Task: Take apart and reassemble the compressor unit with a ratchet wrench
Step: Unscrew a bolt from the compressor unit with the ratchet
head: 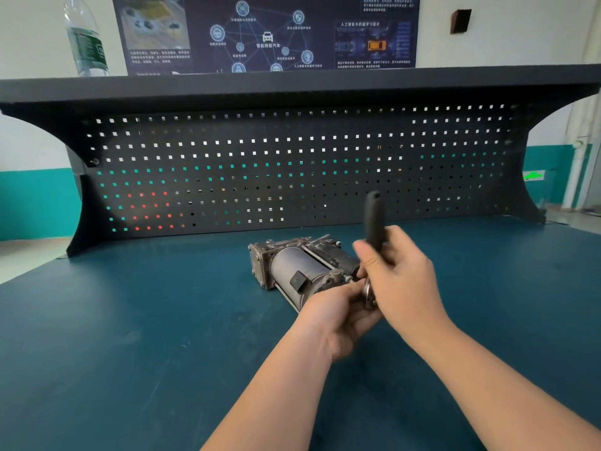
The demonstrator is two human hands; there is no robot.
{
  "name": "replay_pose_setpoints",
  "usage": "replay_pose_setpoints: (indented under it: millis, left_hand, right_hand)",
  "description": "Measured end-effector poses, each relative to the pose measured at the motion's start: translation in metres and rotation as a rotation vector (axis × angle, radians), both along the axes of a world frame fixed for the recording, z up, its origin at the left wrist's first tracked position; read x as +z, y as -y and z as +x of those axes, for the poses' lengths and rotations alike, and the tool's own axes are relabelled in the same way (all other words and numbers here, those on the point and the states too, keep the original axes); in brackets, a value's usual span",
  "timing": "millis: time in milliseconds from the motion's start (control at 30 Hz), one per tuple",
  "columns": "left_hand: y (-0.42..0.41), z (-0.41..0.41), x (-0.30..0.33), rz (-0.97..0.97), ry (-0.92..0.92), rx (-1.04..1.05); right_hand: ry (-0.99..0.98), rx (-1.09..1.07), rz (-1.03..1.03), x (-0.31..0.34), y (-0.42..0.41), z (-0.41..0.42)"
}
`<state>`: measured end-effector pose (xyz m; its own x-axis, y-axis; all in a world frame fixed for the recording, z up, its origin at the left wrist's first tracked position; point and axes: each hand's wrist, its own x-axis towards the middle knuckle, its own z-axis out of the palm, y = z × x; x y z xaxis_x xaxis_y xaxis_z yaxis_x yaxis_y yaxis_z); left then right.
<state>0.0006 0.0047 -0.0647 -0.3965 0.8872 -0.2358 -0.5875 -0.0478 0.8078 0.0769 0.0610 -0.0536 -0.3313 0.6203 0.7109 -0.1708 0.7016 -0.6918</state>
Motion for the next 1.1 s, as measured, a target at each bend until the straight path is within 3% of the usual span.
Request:
replay_pose_setpoints:
  millis: [133, 200, 267, 400, 467, 533, 700, 733, 800, 900, 967, 1033, 1100]
  left_hand:
    - [-0.002, 0.002, 0.001, 0.017, 0.053, 0.001]
    - [-0.003, 0.003, 0.001, 0.010, 0.053, 0.009]
    - [-0.004, 0.005, 0.001, 0.006, 0.053, 0.020]
    - [-0.003, 0.003, 0.000, -0.027, -0.021, 0.040]
    - [-0.001, 0.002, 0.000, -0.043, -0.045, 0.045]
    - [0.000, 0.002, 0.000, -0.025, -0.031, 0.041]
    - [-0.002, 0.003, 0.002, 0.006, 0.055, 0.034]
    - [-0.001, 0.002, 0.002, 0.006, 0.058, 0.028]
    - [-0.001, 0.003, 0.002, 0.006, 0.066, 0.019]
    - [-0.002, 0.004, 0.003, -0.004, 0.033, 0.017]
    - [-0.001, 0.002, 0.002, -0.027, -0.021, -0.002]
    - [0.001, 0.000, 0.000, -0.032, -0.033, -0.026]
    - [0.001, 0.000, 0.000, -0.023, -0.013, -0.018]
  right_hand:
    - [-0.322, 0.108, -0.791, 0.005, -0.020, 0.001]
    - [-0.389, 0.148, -0.972, 0.004, -0.024, 0.002]
    - [-0.284, 0.086, -0.755, 0.003, -0.021, 0.002]
    - [0.088, -0.068, 0.106, 0.002, -0.001, 0.004]
    - [0.142, -0.085, 0.230, -0.002, 0.004, 0.002]
    - [0.049, -0.075, 0.048, -0.001, 0.001, 0.001]
    - [-0.391, 0.128, -0.980, 0.003, -0.026, 0.001]
    - [-0.429, 0.153, -1.062, 0.002, -0.028, 0.001]
    - [-0.354, 0.108, -0.881, 0.000, -0.025, 0.000]
    - [-0.063, -0.037, -0.162, 0.001, -0.007, 0.003]
    - [0.096, -0.054, 0.152, -0.003, 0.006, 0.001]
    - [0.130, -0.087, 0.221, -0.008, 0.015, -0.003]
    - [0.026, -0.089, 0.059, -0.006, 0.014, -0.005]
